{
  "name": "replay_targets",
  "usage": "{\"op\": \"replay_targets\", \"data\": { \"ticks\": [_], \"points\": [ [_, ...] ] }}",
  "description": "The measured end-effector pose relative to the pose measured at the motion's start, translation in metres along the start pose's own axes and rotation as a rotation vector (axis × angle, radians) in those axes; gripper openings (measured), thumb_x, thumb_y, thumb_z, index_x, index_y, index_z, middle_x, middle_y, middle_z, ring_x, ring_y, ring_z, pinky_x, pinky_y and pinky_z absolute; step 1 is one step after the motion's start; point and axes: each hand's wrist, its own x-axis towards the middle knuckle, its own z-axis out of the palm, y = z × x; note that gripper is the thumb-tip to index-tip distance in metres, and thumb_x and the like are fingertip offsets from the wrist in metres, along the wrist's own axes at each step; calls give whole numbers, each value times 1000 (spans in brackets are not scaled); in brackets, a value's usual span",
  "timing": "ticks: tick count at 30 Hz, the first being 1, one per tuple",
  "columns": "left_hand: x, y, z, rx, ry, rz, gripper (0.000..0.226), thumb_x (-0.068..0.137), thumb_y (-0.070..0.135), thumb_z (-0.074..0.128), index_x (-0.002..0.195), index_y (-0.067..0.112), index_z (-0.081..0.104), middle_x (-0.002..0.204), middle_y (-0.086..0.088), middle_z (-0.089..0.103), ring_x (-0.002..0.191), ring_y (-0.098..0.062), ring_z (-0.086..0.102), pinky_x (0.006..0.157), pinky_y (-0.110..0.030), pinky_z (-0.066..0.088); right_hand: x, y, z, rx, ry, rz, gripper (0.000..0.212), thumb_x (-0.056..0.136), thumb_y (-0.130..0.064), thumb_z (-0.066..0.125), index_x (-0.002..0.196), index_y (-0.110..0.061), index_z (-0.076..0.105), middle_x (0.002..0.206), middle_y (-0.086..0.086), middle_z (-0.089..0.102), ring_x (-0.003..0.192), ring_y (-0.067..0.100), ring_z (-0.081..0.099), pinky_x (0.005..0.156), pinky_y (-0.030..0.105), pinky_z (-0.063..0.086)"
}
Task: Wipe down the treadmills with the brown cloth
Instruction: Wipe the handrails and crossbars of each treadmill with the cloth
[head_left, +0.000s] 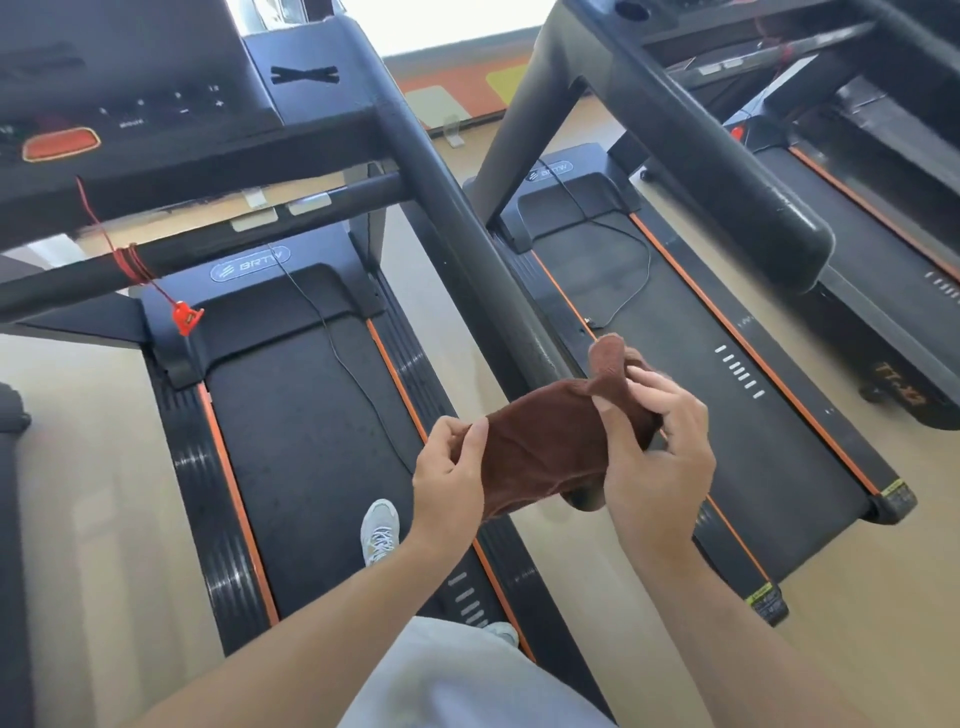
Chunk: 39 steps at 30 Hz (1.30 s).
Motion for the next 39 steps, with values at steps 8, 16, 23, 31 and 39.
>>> {"op": "replay_targets", "data": {
  "ticks": [8,16,23,31,39],
  "points": [
    [16,-15,6,186,-350,-235,24,102,36,61,114,17,69,102,6,73,92,-11,67,71,-19,49,49,7,63,-702,-449,-249,66,98,-35,65,157,-20,40,170,10,20,157,36,3,129,46,-4],
    [27,-95,-27,253,-350,-592,35,95,38,68,126,23,64,116,2,70,106,-15,67,93,-32,55,48,42,105,-947,-643,-160,107,91,-57,67,163,-35,-9,172,4,6,144,33,32,103,46,50],
    [39,-91,-47,219,-270,-575,20,96,31,66,114,24,68,111,4,70,103,-12,68,89,-30,53,80,31,164,-1060,-701,-297,110,87,-36,75,162,-40,-6,170,14,-4,143,47,28,102,54,50],
    [33,-83,-44,246,-292,-517,11,95,33,67,104,28,70,108,6,73,103,-13,68,98,-36,54,57,36,141,-1292,-934,-781,54,104,-25,30,157,-14,38,173,7,-2,153,44,-22,122,67,1],
    [9,-86,-15,245,-392,-523,20,98,30,65,115,21,69,107,5,75,102,-13,69,89,-29,53,7,55,63,-1155,-848,-664,61,96,-23,49,156,-19,40,173,7,9,156,45,-10,122,67,10]
  ]
}}
